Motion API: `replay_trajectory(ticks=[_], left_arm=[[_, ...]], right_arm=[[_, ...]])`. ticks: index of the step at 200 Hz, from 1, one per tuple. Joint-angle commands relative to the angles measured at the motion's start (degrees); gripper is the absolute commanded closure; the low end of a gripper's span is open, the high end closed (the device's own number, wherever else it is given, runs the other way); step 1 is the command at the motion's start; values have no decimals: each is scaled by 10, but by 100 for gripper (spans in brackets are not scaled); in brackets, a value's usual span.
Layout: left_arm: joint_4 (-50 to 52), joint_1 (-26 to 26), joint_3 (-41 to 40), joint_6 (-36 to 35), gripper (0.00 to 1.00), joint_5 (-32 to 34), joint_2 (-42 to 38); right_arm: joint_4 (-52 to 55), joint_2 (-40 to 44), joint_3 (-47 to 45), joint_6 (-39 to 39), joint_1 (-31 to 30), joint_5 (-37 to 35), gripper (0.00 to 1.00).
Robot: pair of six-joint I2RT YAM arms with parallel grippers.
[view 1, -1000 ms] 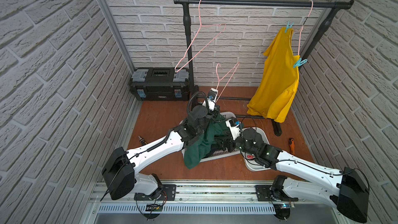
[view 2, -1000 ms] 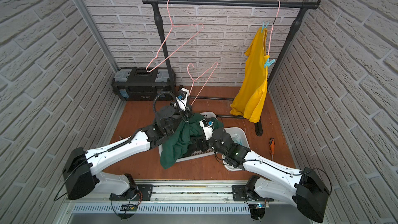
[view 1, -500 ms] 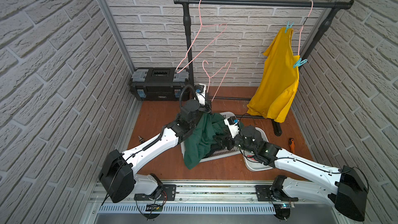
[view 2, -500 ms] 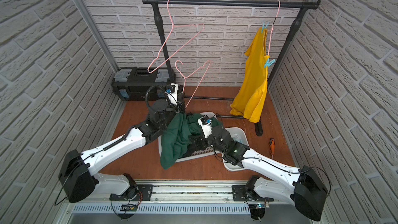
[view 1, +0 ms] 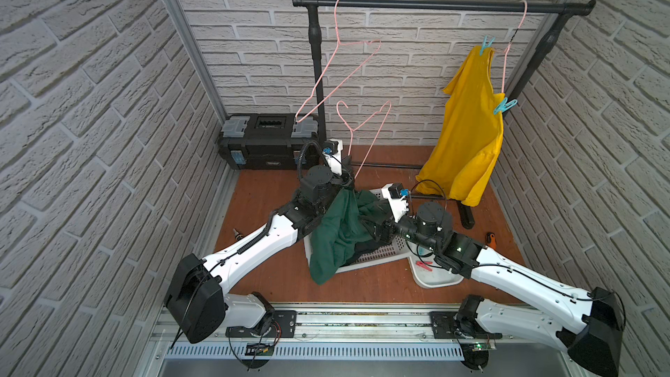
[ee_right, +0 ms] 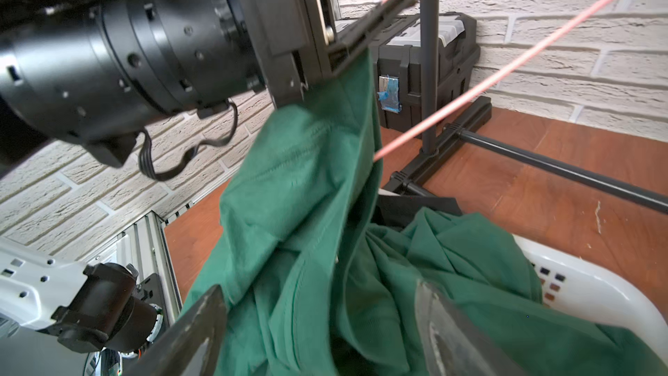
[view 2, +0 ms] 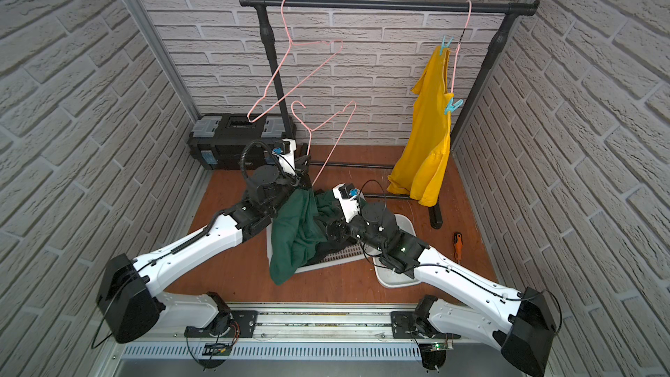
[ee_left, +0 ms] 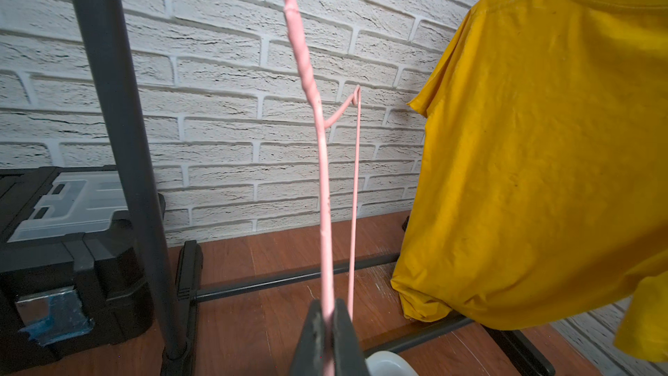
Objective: Remove the clothespins securing t-shirts to the hanger
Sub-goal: Remove the T-shirt from the hanger.
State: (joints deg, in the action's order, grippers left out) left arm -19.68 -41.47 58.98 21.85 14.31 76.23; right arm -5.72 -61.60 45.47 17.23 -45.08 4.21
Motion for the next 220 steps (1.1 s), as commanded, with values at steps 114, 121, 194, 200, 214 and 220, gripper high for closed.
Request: replay_trajectory(ticks=[114, 121, 194, 200, 214, 220], left_arm=[[-46, 3, 4, 33, 100, -97, -34], [-48, 3, 5, 34, 100, -97, -34], [-38, 9, 37, 22, 100, -64, -6], [-37, 11, 38, 22, 100, -61, -5], [-41, 16, 40, 22, 100, -54, -2], [-41, 17, 40, 20, 100, -51, -1]], right_arm=[[-110, -139, 33, 43, 23, 101, 97], [-111, -141, 32, 46, 22, 110, 98], [-117, -147, 19, 39, -32, 135, 98], [-122, -146, 13, 40, -35, 136, 97], [-136, -141, -4, 46, -40, 137, 97], [-141, -137, -13, 48, -41, 135, 97]])
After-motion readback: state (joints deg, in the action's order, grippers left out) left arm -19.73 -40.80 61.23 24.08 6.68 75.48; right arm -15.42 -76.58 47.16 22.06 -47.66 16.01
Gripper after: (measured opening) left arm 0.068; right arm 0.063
